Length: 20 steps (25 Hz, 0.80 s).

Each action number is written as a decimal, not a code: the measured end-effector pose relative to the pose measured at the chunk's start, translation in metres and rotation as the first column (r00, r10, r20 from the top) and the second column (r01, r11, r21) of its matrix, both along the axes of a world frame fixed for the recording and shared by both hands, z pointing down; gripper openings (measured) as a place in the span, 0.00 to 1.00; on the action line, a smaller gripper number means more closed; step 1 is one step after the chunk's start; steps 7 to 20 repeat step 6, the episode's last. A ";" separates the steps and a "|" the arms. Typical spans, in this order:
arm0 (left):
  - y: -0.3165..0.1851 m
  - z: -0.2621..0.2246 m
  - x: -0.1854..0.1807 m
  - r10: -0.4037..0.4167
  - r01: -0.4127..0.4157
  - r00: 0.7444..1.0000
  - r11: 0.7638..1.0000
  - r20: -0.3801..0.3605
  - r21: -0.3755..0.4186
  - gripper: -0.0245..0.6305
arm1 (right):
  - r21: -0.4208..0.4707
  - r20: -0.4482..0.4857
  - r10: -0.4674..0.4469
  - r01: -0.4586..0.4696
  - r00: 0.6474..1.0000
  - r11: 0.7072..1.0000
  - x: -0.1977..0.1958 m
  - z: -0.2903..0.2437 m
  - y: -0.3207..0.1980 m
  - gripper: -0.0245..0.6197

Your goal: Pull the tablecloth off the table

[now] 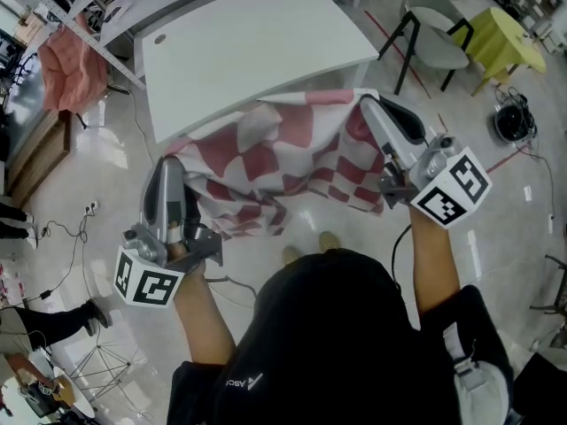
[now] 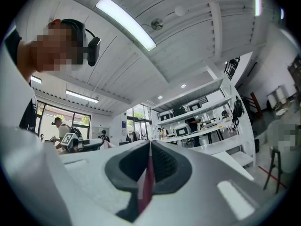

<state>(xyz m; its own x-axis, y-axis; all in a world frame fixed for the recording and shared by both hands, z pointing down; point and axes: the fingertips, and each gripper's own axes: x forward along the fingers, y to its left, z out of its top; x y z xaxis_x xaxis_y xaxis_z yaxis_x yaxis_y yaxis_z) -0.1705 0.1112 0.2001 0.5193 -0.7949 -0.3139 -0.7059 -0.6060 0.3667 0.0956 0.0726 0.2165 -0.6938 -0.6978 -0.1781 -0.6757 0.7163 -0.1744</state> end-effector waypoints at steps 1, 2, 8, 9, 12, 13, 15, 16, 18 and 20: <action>-0.001 0.000 0.000 0.001 -0.001 1.000 1.000 -0.001 -0.001 0.05 | -0.001 0.000 0.002 -0.002 1.000 1.000 0.000 0.000 -0.001 0.05; -0.002 0.000 0.000 0.002 -0.002 1.000 1.000 -0.002 -0.001 0.05 | -0.001 0.000 0.003 -0.003 1.000 1.000 0.000 0.000 -0.001 0.05; -0.003 -0.001 0.000 0.007 -0.007 1.000 1.000 -0.004 -0.001 0.05 | -0.003 0.000 0.006 -0.006 1.000 1.000 0.000 0.000 -0.002 0.05; -0.003 -0.001 0.000 0.007 -0.007 1.000 1.000 -0.004 -0.001 0.05 | -0.003 0.000 0.006 -0.006 1.000 1.000 0.000 0.000 -0.002 0.05; -0.003 -0.001 0.000 0.007 -0.007 1.000 1.000 -0.004 -0.001 0.05 | -0.003 0.000 0.006 -0.006 1.000 1.000 0.000 0.000 -0.002 0.05; -0.003 -0.001 0.000 0.007 -0.007 1.000 1.000 -0.004 -0.001 0.05 | -0.003 0.000 0.006 -0.006 1.000 1.000 0.000 0.000 -0.002 0.05; -0.003 -0.001 0.000 0.007 -0.007 1.000 1.000 -0.004 -0.001 0.05 | -0.003 0.000 0.006 -0.006 1.000 1.000 0.000 0.000 -0.002 0.05; -0.003 -0.001 0.000 0.007 -0.007 1.000 1.000 -0.004 -0.001 0.05 | -0.003 0.000 0.006 -0.006 1.000 1.000 0.000 0.000 -0.002 0.05; -0.003 -0.001 0.000 0.007 -0.007 1.000 1.000 -0.004 -0.001 0.05 | -0.003 0.000 0.006 -0.006 1.000 1.000 0.000 0.000 -0.002 0.05; -0.003 -0.001 0.000 0.007 -0.007 1.000 1.000 -0.004 -0.001 0.05 | -0.003 0.000 0.006 -0.006 1.000 1.000 0.000 0.000 -0.002 0.05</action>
